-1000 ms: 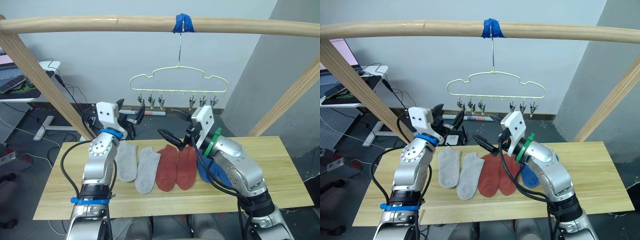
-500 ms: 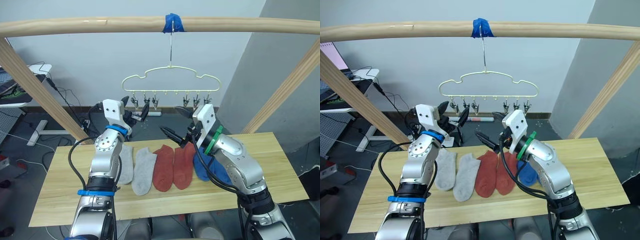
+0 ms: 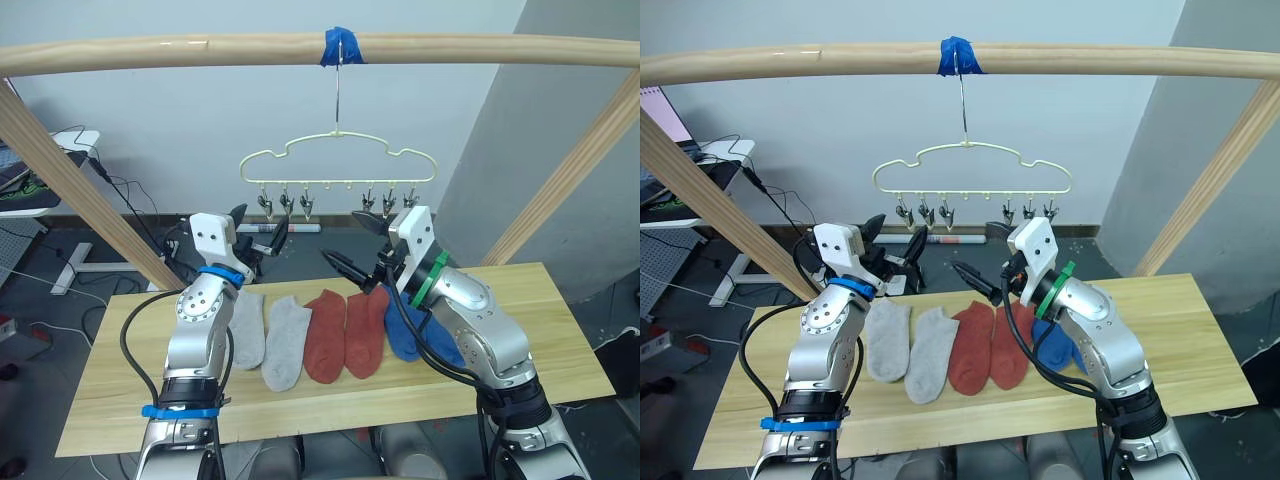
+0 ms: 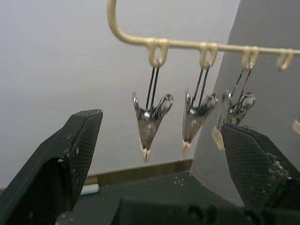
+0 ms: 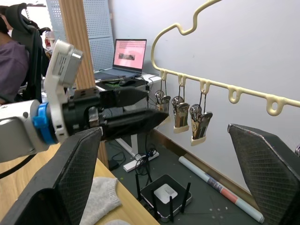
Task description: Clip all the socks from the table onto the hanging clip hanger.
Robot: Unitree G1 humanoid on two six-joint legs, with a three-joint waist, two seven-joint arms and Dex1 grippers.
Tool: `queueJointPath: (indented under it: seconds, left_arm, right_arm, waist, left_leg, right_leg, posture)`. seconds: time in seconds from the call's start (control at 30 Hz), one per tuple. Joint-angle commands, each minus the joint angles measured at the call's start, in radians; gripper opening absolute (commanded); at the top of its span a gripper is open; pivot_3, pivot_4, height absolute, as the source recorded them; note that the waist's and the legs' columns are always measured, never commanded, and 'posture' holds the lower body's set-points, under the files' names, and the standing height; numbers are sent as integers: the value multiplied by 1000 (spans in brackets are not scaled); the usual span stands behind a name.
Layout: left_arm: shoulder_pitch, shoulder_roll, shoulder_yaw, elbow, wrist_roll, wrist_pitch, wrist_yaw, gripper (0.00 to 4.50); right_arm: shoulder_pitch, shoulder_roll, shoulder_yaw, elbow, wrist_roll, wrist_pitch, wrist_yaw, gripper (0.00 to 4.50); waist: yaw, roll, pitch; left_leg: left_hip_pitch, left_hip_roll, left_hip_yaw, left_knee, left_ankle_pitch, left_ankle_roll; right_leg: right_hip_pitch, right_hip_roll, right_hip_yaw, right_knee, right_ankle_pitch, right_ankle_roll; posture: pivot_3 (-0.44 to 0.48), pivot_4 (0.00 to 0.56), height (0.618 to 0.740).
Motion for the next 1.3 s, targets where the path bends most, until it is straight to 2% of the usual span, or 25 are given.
queueJointPath:
  seconds: [0.03, 0.43, 0.77, 1.03, 1.17, 1.3]
  left_arm:
    - [-11, 7, 21, -48, -9, 0, 16, 4462]
    - [-57, 3, 60, 18, -20, 4, 47, 4462]
    - [-148, 5, 44, 128, -2, -46, 32, 4462]
    - [-170, 11, 34, 167, 18, -75, 21, 4462]
    - [-167, 7, 34, 167, 13, -82, 11, 3696]
    - [-160, 2, 31, 163, 5, -76, -4, 2484]
  right_arm:
    - [-18, -3, -13, -43, 21, -1, 14, 4500]
    - [-23, -12, -10, -43, 19, 4, 24, 4500]
    - [-31, -11, -2, -47, 14, 3, 24, 4500]
    - [-27, -11, -1, -51, 13, 2, 23, 4500]
    - [-29, -8, -3, -51, 15, 1, 21, 4500]
    - [-32, -7, -4, -50, 16, 2, 22, 4500]
  waist:
    - [1, 0, 0]
    - [2, 0, 0]
    - [2, 0, 0]
    - [0, 0, 0]
    - [0, 0, 0]
    - [0, 0, 0]
  left_leg:
    - [0, 0, 0, 0, 0, 0]
    - [0, 0, 0, 0, 0, 0]
    - [0, 0, 0, 0, 0, 0]
    - [0, 0, 0, 0, 0, 0]
    - [0, 0, 0, 0, 0, 0]
    - [0, 0, 0, 0, 0, 0]
  right_leg:
    - [0, 0, 0, 0, 0, 0]
    - [0, 0, 0, 0, 1, 0]
    - [0, 0, 0, 0, 1, 0]
    - [0, 0, 0, 0, 1, 0]
    - [0, 0, 0, 0, 1, 0]
    - [0, 0, 0, 0, 1, 0]
  posture:
    - [-199, 159, 740]
    - [-201, 160, 740]
    - [-206, 162, 740]
    - [-210, 165, 740]
    - [-211, 165, 740]
    - [-208, 165, 740]
